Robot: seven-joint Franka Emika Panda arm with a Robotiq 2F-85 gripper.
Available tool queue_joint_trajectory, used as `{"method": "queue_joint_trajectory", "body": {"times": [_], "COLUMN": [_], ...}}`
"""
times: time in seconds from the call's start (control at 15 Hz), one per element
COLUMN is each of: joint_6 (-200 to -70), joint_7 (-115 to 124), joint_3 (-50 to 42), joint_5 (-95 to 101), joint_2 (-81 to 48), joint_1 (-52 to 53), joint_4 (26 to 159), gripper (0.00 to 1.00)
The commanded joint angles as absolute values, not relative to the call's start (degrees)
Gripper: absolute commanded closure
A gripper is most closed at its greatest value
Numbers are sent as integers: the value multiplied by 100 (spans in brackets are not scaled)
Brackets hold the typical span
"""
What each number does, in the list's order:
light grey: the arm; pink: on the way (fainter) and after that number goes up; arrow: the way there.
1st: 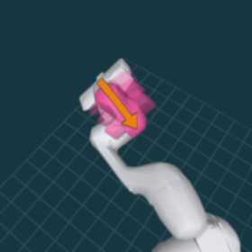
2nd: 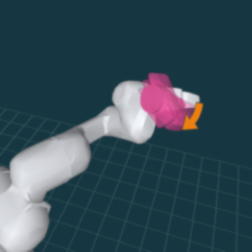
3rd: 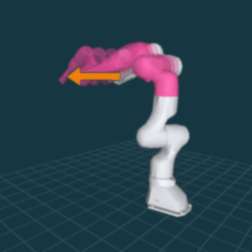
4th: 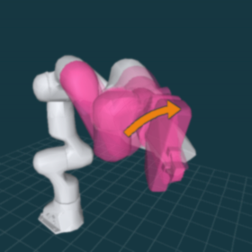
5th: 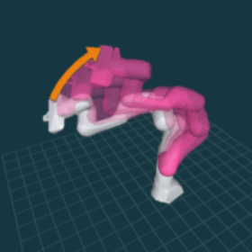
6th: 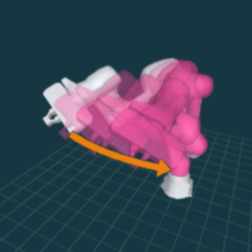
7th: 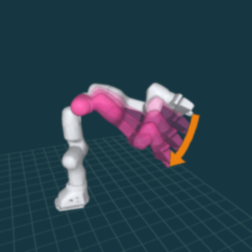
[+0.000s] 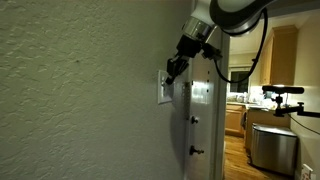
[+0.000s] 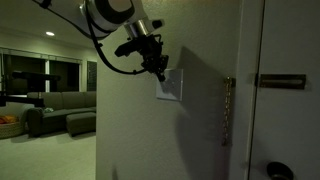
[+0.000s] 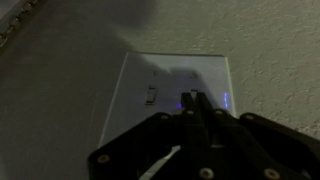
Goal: Flip down the left light switch
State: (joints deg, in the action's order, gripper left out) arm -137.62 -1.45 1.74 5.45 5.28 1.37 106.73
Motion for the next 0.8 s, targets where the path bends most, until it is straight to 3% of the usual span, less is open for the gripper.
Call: {"method": "queue_joint_trajectory", "body": {"times": [0.0, 0.47, 0.73], "joint_6": [-13787, -13627, -13587], "joint_7": [-137, -173, -140], "joint_3": [155, 159, 173], "joint_5": [487, 395, 503], "joint_2": [407, 343, 599], "joint_1": [125, 141, 141], "joint_4": [10655, 10897, 11044], "gripper": [91, 95, 87]}}
